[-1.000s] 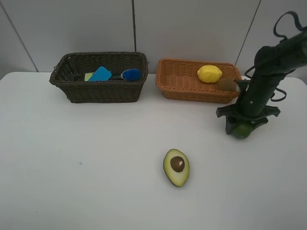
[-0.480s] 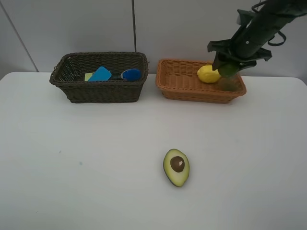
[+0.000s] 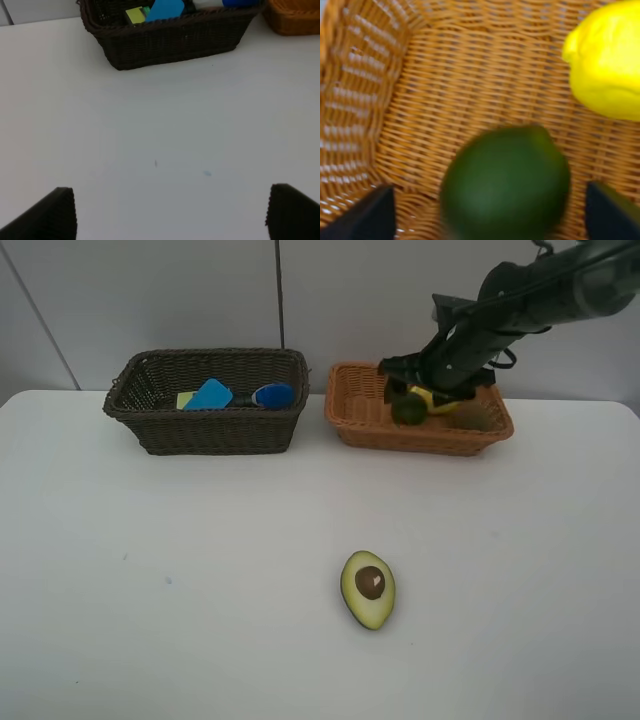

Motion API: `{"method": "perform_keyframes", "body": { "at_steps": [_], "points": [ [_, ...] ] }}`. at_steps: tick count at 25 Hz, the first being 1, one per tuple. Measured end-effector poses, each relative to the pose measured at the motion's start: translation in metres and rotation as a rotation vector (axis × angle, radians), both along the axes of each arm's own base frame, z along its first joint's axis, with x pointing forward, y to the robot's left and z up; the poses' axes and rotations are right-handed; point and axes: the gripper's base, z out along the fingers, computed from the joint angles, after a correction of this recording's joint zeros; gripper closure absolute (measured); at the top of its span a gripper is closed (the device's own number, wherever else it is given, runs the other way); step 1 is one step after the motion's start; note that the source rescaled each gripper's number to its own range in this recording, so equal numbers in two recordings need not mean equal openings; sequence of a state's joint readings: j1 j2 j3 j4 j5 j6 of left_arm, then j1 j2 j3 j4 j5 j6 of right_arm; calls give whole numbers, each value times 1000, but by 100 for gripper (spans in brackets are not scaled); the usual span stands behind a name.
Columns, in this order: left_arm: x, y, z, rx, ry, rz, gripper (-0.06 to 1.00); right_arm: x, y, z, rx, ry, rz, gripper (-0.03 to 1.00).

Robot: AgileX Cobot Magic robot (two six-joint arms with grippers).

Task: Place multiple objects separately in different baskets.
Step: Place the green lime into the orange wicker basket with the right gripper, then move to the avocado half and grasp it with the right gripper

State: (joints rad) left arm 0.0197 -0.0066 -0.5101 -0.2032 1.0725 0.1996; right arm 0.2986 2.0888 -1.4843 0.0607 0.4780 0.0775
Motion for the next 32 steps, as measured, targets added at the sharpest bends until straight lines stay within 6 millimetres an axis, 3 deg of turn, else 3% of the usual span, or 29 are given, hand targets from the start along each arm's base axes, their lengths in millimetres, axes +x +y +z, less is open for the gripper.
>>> {"method": "perform_keyframes", "body": {
  "at_steps": [3,7,13,16,20,23,32],
  "points": [
    [0,0,0,0,0,0,-6,-3,-1,1,-12,25,5,-1],
    [0,0,0,0,0,0,-6,-13,-5,13,-53,94,24,-1],
    [0,0,0,0,0,0,-6,-51,-16,56,-105,312,26,-3],
    [0,0,0,0,0,0,-6,-73,-18,64,-113,484,27,-3],
    [0,0,0,0,0,0,-6,-97,-13,52,-121,583,52,-3],
    [0,0,0,0,0,0,-6,-127,2,36,-158,668,107,-3],
    [0,0,0,0,0,0,-6,-211,73,7,-179,728,311,-3]
  ]
}}
